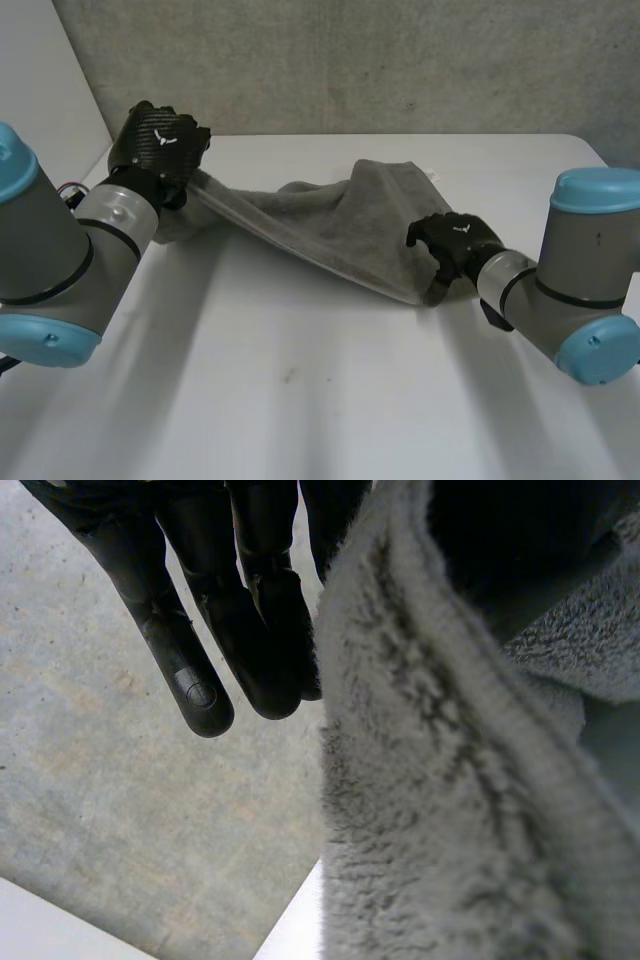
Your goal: Fold the towel.
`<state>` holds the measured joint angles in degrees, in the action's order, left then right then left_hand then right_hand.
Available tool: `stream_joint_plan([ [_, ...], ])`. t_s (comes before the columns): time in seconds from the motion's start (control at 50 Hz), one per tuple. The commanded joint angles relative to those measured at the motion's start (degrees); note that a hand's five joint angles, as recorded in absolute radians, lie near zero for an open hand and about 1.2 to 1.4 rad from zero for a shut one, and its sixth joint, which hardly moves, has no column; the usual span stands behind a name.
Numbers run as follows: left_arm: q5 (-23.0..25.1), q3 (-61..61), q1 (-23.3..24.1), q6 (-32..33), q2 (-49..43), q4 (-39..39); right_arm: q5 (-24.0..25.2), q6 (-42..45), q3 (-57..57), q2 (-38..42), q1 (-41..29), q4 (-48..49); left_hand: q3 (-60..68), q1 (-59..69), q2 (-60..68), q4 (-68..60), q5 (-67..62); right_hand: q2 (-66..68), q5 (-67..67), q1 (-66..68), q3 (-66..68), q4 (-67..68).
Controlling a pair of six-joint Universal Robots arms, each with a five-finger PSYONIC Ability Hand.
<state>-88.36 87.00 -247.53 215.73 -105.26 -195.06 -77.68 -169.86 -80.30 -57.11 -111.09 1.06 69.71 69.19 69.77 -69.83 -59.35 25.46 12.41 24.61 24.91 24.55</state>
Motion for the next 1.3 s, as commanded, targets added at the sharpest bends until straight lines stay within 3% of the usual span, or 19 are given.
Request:
stream_joint_plan([
  [0.02,-0.1,-4.1,0.6,-3.4,0.4,6.4,0.8,-4.1,-2.0,1.1,-2.2,0.7,10.3,10.8,10.2,-10.2,-10.7,-5.3,-2.2,-4.4,-4.7,-4.4],
  [0.14,-0.3,-6.1,0.6,-4.6,0.4,9.0,0.5,-10.5,-1.6,1.7,-5.4,4.0,10.3,10.8,10.2,-10.2,-10.7,-4.8,-1.7,-3.9,-4.2,-3.9],
  [0.4,-0.5,-9.6,-0.1,-8.8,0.4,12.6,-3.9,-10.0,6.5,11.0,-6.8,7.6,10.3,10.8,10.2,-10.2,-10.7,3.9,7.0,4.8,4.5,4.9],
  [0.54,-0.4,-9.7,-2.3,-9.3,0.4,13.1,-4.9,-5.6,8.5,12.8,-6.0,7.7,10.3,10.8,10.2,-10.2,-10.7,18.1,21.1,18.9,18.6,19.0],
  [0.66,-0.1,-9.0,-5.5,-9.4,0.3,13.2,-6.7,-2.3,8.1,10.6,0.8,6.9,10.3,10.8,10.2,-10.2,-10.7,24.5,27.5,25.3,25.0,25.4],
  [0.82,-0.1,-8.3,-6.6,-9.4,-0.1,13.3,-6.2,-1.2,7.5,8.2,4.6,6.2,10.3,10.8,10.2,-10.2,-10.7,31.7,34.8,32.6,32.3,32.6],
  [0.86,-0.1,-7.9,-7.1,-9.4,-0.2,13.2,-6.0,-1.1,7.5,8.1,4.8,5.9,10.3,10.8,10.2,-10.2,-10.7,37.1,40.2,38.0,37.7,38.0],
  [0.9,0.0,-7.2,-7.6,-9.4,-0.1,13.2,-5.7,-1.1,7.5,8.2,5.6,5.4,10.3,10.8,10.2,-10.2,-10.7,53.8,56.9,54.7,54.4,54.7],
  [1.08,0.2,-5.3,-7.6,-9.1,-0.5,13.1,-1.9,-1.2,7.0,6.7,6.8,3.8,10.3,10.8,10.2,-10.2,-10.7,54.5,57.6,55.4,55.1,55.4],
  [1.2,0.3,-3.5,-7.5,-8.6,-0.6,13.6,2.3,-0.4,7.7,-0.2,8.1,-2.6,10.3,10.8,10.2,-10.2,-10.7,54.5,57.6,55.4,55.1,55.4],
  [1.3,0.4,-2.8,-7.7,-8.3,0.1,15.6,4.8,5.3,9.2,-8.0,9.4,-11.3,10.3,10.8,10.2,-10.2,-10.7,54.5,57.6,55.4,55.1,55.4],
])
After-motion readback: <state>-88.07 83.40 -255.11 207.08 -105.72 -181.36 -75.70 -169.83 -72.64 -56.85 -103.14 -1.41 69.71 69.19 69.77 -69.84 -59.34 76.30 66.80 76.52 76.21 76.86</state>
